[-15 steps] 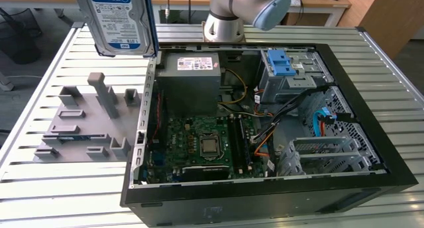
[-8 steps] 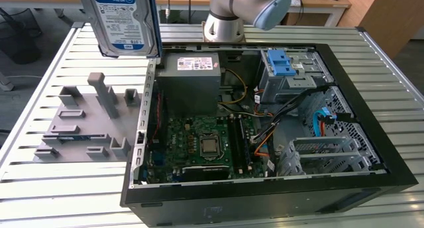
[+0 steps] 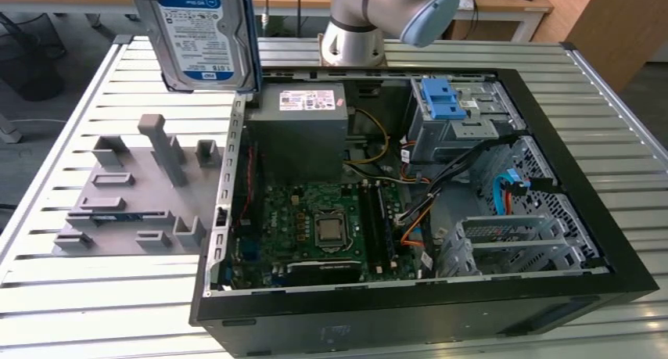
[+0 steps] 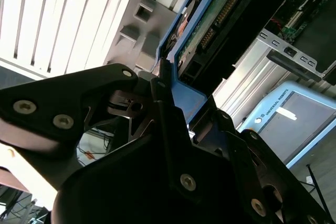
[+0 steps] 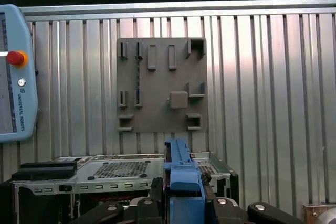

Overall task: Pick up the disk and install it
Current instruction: 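Pick up the disk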

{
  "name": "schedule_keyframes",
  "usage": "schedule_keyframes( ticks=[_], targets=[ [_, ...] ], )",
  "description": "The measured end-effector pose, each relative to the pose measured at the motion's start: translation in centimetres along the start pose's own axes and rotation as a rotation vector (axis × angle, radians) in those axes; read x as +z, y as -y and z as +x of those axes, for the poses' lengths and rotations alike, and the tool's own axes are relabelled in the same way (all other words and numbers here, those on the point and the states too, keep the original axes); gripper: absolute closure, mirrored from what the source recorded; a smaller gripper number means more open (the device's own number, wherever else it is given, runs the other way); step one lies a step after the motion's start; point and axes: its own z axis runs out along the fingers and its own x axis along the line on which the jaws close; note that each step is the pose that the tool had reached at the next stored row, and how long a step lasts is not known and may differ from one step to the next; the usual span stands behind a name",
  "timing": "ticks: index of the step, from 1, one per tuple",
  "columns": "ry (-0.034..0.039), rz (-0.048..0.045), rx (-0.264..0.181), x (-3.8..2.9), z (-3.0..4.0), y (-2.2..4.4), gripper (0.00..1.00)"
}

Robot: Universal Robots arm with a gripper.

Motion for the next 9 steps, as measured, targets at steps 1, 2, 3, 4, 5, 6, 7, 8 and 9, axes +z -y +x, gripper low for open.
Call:
schedule_keyframes(
  ticks=[1, 2, 3, 4, 5, 6, 7, 8, 9],
  targets=[
    [-0.0001, -0.0001, 0.0, 0.0, 0.08, 0.06, 0.63],
    [-0.0001, -0.0001, 0.0, 0.0, 0.19, 0.12, 0.63],
    [-0.0001, -0.0001, 0.0, 0.0, 0.32, 0.17, 0.63],
    [-0.0001, -0.0001, 0.0, 0.01, 0.45, 0.22, 0.63],
    [-0.0001, -0.0001, 0.0, 0.01, 0.57, 0.26, 0.63],
    [-0.0002, -0.0001, 0.0, 0.01, 0.68, 0.3, 0.63],
    [-0.0001, 0.0, 0.0, 0.02, 0.79, 0.34, 0.63],
    [-0.0003, -0.0001, 0.0, 0.03, 0.88, 0.37, 0.63],
    [-0.0008, 0.0, 0.0, 0.03, 0.96, 0.41, 0.63]
  ],
)
